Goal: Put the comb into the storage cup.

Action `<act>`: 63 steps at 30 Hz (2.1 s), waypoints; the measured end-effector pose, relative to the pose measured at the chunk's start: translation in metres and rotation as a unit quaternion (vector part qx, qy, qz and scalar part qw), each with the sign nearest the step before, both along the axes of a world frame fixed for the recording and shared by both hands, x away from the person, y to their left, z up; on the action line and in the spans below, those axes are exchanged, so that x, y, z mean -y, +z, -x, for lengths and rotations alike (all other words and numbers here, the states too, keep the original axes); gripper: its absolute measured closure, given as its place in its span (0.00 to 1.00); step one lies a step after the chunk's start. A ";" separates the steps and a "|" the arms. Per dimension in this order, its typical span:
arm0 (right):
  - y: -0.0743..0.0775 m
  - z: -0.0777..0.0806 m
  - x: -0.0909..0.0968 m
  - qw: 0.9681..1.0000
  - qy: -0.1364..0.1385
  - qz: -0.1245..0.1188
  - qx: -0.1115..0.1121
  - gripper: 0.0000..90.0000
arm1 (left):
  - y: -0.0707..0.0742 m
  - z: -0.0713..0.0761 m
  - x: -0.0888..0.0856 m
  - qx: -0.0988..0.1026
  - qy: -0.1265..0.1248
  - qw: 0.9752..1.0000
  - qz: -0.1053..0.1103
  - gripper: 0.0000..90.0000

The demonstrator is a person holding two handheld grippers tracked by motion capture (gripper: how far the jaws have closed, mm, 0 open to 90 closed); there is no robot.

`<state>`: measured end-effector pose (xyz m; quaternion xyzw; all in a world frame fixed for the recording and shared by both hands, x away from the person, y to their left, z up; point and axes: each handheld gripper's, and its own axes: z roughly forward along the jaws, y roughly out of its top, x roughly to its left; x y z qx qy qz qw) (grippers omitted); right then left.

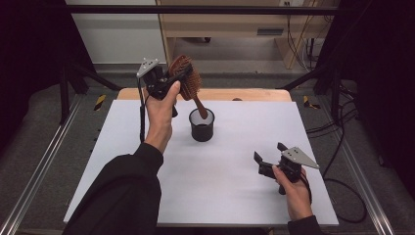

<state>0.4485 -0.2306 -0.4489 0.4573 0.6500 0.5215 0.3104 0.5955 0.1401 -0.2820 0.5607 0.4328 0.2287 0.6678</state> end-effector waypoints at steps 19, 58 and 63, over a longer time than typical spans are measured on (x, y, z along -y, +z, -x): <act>0.001 0.000 0.000 1.000 0.003 0.003 0.002 0.06 | -0.011 -0.005 -0.012 -0.007 0.017 1.000 -0.010 0.55; 0.001 -0.001 -0.008 0.999 0.028 0.023 0.006 0.06 | -0.040 -0.013 0.002 -0.030 0.005 1.000 -0.001 0.55; 0.001 0.000 -0.007 0.999 0.024 0.023 0.006 0.06 | -0.045 -0.013 0.003 -0.031 0.002 0.999 0.004 0.55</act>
